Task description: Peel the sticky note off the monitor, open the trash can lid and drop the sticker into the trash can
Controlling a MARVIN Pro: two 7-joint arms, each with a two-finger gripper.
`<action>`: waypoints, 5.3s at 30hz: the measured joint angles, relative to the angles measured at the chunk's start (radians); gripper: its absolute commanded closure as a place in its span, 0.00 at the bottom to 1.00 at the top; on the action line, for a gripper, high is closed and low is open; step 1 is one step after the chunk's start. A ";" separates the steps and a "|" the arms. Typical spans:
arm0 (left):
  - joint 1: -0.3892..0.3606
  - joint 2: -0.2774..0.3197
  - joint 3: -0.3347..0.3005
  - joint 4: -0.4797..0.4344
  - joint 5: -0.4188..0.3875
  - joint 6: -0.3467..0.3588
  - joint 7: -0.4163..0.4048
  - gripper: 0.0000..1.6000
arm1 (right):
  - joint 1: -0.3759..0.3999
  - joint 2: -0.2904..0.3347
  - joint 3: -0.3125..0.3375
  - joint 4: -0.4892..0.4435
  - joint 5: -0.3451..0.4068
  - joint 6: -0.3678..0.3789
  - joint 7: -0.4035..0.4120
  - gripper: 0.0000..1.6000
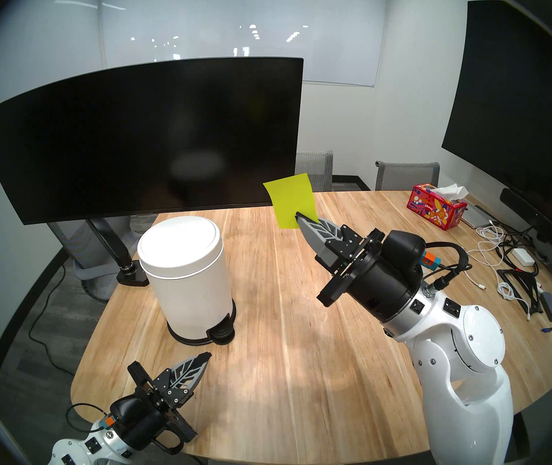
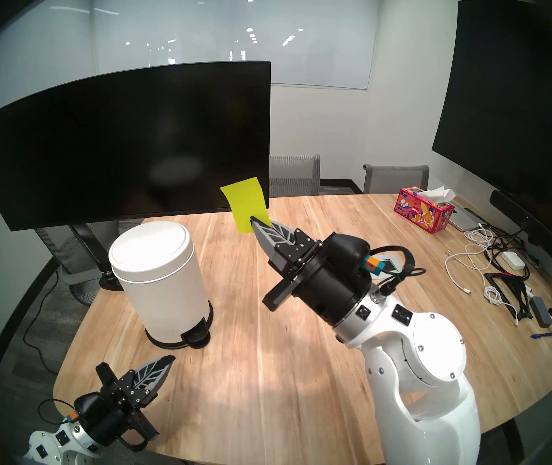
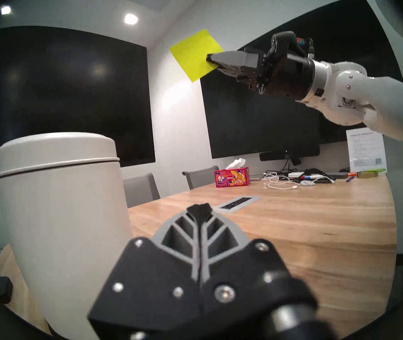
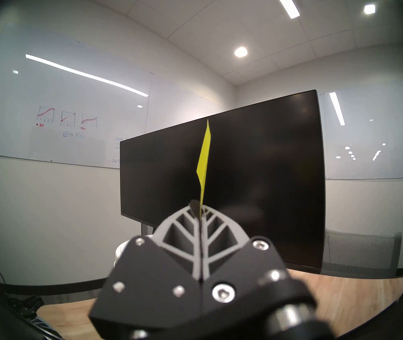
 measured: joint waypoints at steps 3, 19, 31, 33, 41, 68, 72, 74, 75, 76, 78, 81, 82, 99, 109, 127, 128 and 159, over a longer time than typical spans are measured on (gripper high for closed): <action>-0.028 0.012 -0.006 -0.007 0.061 0.038 0.008 1.00 | -0.007 -0.003 -0.008 -0.007 -0.004 0.000 -0.005 1.00; -0.152 0.073 0.013 -0.052 0.269 0.197 0.015 1.00 | -0.029 -0.005 -0.015 -0.014 0.000 -0.004 -0.012 1.00; -0.246 0.073 0.054 -0.017 0.414 0.291 0.064 1.00 | -0.038 -0.005 -0.005 -0.015 0.003 -0.005 0.003 1.00; -0.255 0.071 0.054 -0.009 0.421 0.299 0.070 1.00 | -0.039 -0.005 -0.003 -0.015 0.003 -0.005 0.005 1.00; -0.276 0.068 0.065 0.013 0.451 0.324 0.081 1.00 | -0.044 -0.006 0.009 -0.015 0.005 -0.005 0.015 1.00; -0.334 0.058 0.115 0.137 0.592 0.297 0.145 1.00 | -0.048 -0.015 0.027 -0.015 0.012 -0.012 0.043 1.00; -0.342 0.055 0.118 0.137 0.590 0.296 0.151 1.00 | -0.051 -0.016 0.029 -0.015 0.012 -0.013 0.045 1.00; -0.344 0.055 0.118 0.137 0.590 0.296 0.152 1.00 | -0.052 -0.017 0.030 -0.015 0.012 -0.013 0.045 1.00; -0.346 0.054 0.119 0.137 0.591 0.296 0.154 1.00 | -0.053 -0.017 0.031 -0.015 0.012 -0.013 0.046 1.00; -0.347 0.054 0.120 0.137 0.593 0.296 0.156 1.00 | -0.053 -0.018 0.031 -0.015 0.012 -0.013 0.046 1.00; -0.350 0.054 0.121 0.137 0.598 0.296 0.159 1.00 | -0.054 -0.018 0.031 -0.015 0.012 -0.013 0.047 1.00; -0.356 0.052 0.126 0.139 0.617 0.296 0.170 1.00 | -0.055 -0.019 0.031 -0.015 0.013 -0.013 0.048 1.00; -0.358 0.050 0.127 0.140 0.627 0.296 0.175 1.00 | -0.056 -0.019 0.031 -0.015 0.013 -0.013 0.049 1.00; -0.394 0.026 0.168 0.166 0.754 0.298 0.244 1.00 | -0.058 -0.025 0.022 -0.015 0.014 -0.017 0.062 1.00; -0.427 0.042 0.177 0.179 0.810 0.327 0.234 1.00 | -0.057 -0.027 0.022 -0.015 0.015 -0.017 0.069 1.00; -0.467 0.076 0.195 0.166 0.872 0.361 0.162 1.00 | -0.045 -0.027 0.021 -0.015 0.013 0.012 0.070 1.00; -0.467 0.079 0.195 0.163 0.874 0.363 0.157 1.00 | -0.043 -0.027 0.021 -0.015 0.012 0.017 0.069 1.00; -0.419 0.094 0.186 0.138 0.887 0.376 0.113 1.00 | 0.003 -0.012 -0.011 -0.016 -0.029 0.103 0.052 1.00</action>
